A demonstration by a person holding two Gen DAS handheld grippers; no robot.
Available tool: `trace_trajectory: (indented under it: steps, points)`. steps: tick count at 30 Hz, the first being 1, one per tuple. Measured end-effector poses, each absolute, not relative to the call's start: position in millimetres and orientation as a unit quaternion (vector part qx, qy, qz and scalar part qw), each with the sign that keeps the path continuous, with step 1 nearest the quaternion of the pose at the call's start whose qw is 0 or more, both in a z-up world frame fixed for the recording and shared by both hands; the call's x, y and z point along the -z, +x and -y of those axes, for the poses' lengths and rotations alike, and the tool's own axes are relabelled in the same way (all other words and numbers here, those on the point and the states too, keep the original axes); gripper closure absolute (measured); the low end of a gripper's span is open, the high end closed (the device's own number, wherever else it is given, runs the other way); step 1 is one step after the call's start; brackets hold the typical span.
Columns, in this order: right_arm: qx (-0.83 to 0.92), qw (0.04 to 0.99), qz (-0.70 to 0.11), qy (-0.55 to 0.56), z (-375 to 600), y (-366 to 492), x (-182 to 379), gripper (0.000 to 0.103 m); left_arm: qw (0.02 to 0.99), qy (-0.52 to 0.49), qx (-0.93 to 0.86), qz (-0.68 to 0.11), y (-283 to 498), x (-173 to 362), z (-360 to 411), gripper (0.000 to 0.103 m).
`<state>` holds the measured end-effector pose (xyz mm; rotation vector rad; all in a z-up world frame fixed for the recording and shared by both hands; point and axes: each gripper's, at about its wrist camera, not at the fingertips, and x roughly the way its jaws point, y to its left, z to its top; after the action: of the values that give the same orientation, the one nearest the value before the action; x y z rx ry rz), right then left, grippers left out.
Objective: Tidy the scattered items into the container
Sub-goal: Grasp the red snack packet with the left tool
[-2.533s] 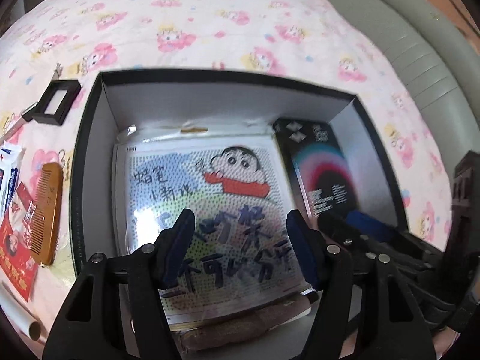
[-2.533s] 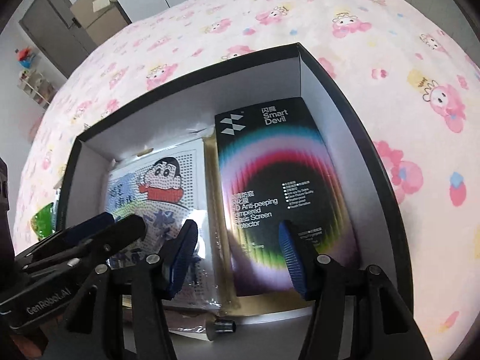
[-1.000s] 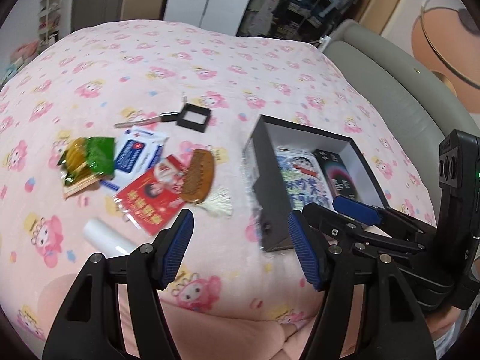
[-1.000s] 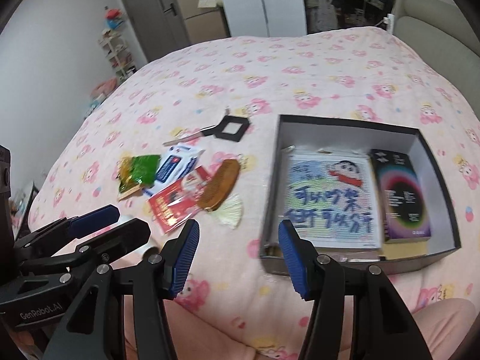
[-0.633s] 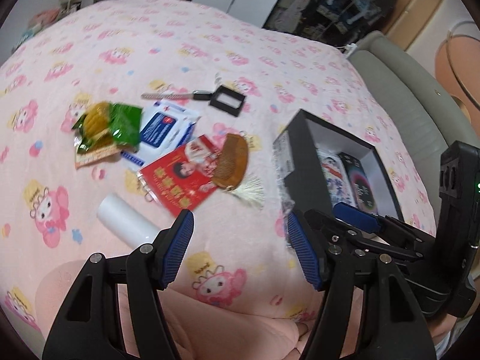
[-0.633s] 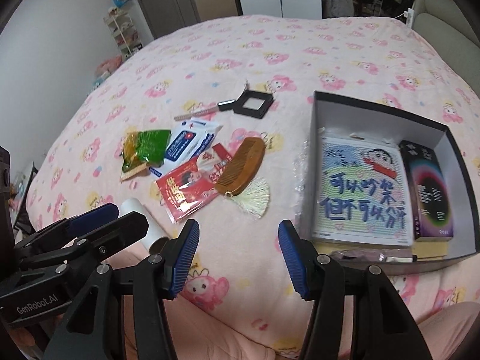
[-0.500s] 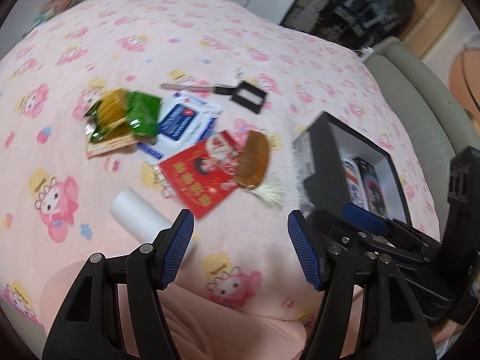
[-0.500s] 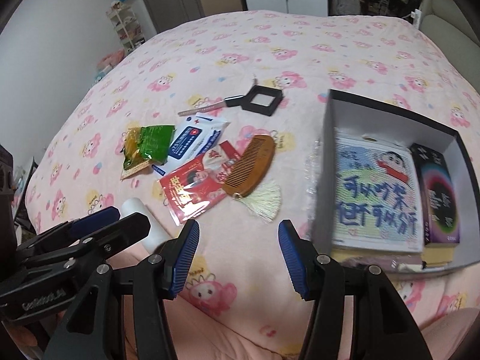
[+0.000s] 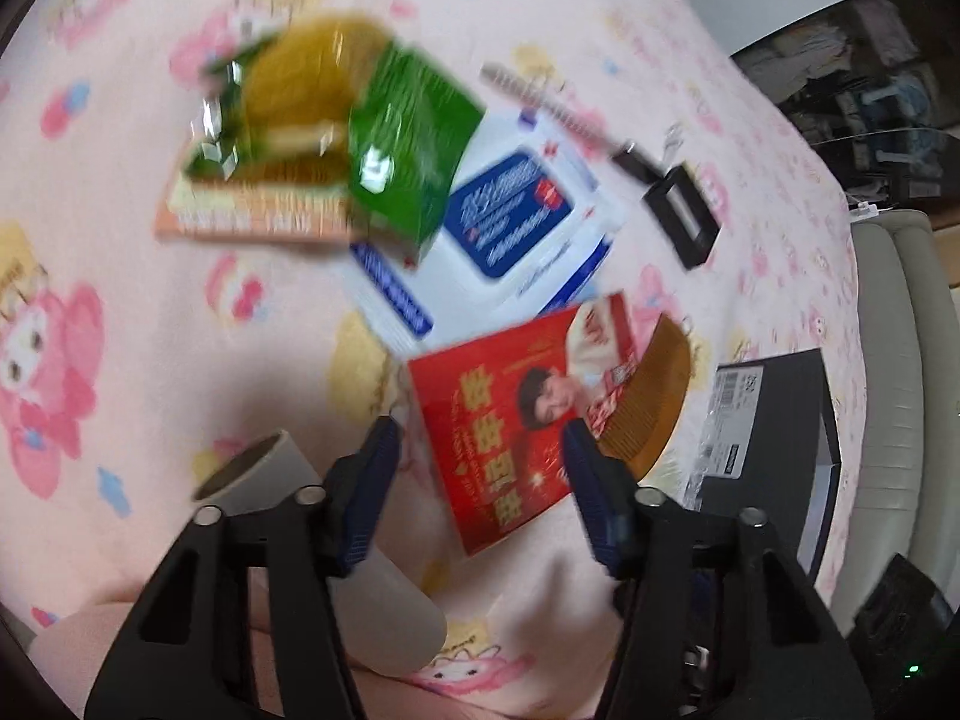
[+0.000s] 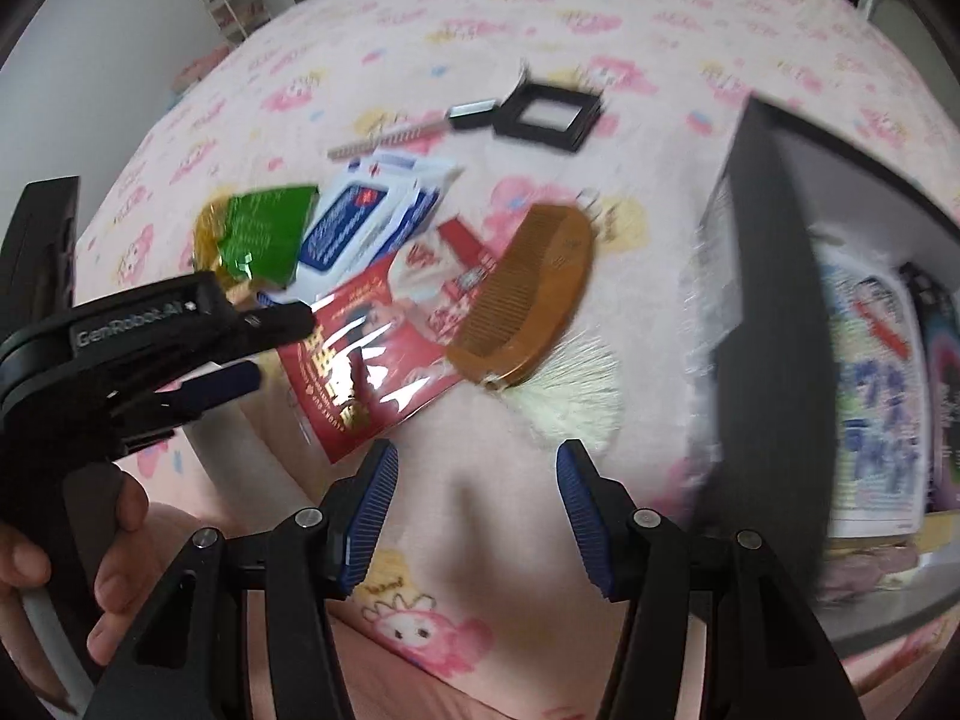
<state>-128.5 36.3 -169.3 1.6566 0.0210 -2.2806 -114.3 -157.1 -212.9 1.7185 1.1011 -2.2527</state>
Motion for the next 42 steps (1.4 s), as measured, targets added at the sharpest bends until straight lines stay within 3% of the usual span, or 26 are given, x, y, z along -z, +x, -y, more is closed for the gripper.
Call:
trace_trajectory:
  steps: [11, 14, 18, 26, 29, 32, 42]
  points:
    - [0.773, 0.166, -0.006, 0.612, -19.3, -144.0, 206.4, 0.051, 0.04, 0.569, 0.725, -0.386, -116.3, 226.7, 154.5, 0.048]
    - [0.775, 0.156, -0.003, 0.612, -22.1, -147.2, 208.0, 0.051, 0.039, 0.571, 0.715, -0.401, -116.8, 232.1, 156.9, 0.087]
    - [0.778, 0.15, -0.003, 0.61, -26.1, -147.1, 205.3, 0.051, 0.041, 0.547, 0.723, -0.42, -113.9, 225.5, 162.0, 0.091]
    - [0.784, 0.137, -0.006, 0.605, -30.8, -150.5, 199.8, 0.051, 0.113, 0.49, 0.768, -0.397, -101.3, 198.8, 177.4, 0.093]
    - [0.786, 0.138, -0.01, 0.602, -30.3, -156.1, 196.7, 0.051, 0.146, 0.5, 0.758, -0.394, -101.7, 203.9, 182.9, 0.09]
    - [0.796, 0.14, -0.008, 0.588, -27.6, -164.9, 186.1, 0.051, 0.155, 0.505, 0.745, -0.408, -103.0, 211.8, 186.7, 0.076]
    - [0.814, 0.153, -0.006, 0.561, -5.3, -211.5, 196.8, 0.051, 0.143, 0.503, 0.753, -0.4, -110.4, 218.4, 181.9, 0.075]
